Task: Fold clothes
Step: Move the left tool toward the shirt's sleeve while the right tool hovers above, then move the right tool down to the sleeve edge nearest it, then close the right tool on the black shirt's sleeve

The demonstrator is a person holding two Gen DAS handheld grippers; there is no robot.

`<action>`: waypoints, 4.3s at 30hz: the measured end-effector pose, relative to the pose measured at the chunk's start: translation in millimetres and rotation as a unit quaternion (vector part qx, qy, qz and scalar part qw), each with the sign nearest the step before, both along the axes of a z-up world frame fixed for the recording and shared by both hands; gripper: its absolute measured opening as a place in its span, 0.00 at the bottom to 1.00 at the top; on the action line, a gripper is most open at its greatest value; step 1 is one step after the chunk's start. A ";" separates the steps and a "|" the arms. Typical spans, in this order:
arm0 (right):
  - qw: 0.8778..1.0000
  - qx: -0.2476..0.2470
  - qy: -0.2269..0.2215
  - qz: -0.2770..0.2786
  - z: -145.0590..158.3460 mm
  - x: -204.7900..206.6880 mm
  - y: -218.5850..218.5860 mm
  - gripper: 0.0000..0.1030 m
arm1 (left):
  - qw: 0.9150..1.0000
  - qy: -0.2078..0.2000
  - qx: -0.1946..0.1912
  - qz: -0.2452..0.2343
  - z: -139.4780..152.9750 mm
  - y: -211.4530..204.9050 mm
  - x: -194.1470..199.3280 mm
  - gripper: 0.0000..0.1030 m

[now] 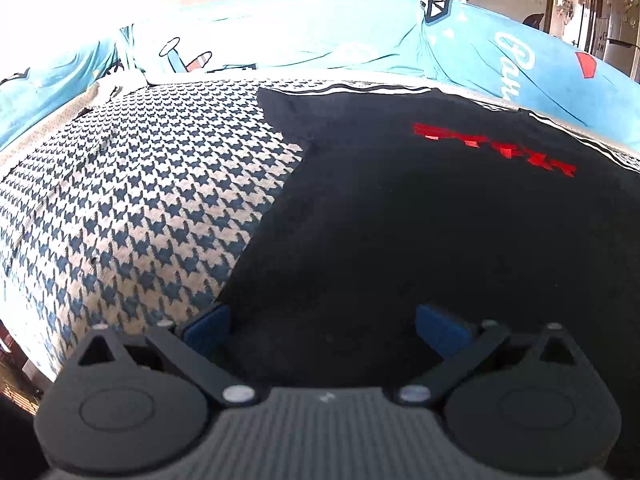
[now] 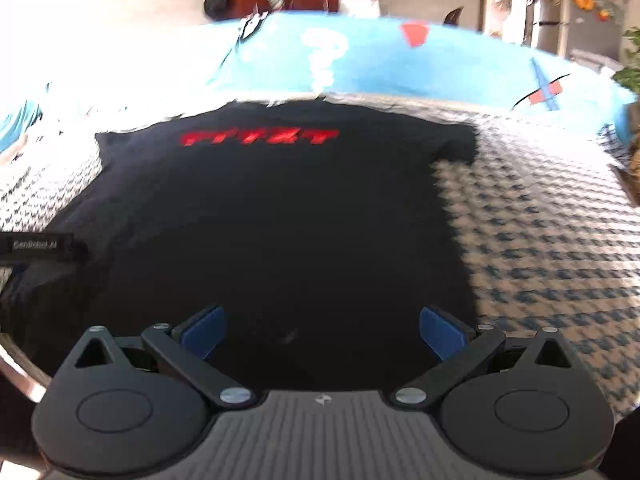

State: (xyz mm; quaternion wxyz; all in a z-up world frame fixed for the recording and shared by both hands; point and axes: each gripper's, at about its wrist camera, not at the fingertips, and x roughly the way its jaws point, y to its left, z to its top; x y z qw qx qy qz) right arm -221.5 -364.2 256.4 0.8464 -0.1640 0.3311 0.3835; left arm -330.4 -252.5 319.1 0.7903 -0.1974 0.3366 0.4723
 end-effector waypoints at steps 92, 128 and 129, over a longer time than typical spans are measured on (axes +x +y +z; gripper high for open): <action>0.985 -0.065 0.063 0.148 8.7 110.3 91.4 1.00 | 0.992 0.118 -0.036 -0.021 5.9 118.0 100.6 1.00; 0.972 0.121 0.119 -0.161 27.9 298.5 39.9 0.73 | 0.994 0.043 -0.083 -0.062 17.3 121.5 144.8 1.00; 0.972 0.117 0.118 -0.163 25.9 299.8 42.3 0.72 | 0.994 0.042 -0.086 -0.061 17.3 122.1 144.5 1.00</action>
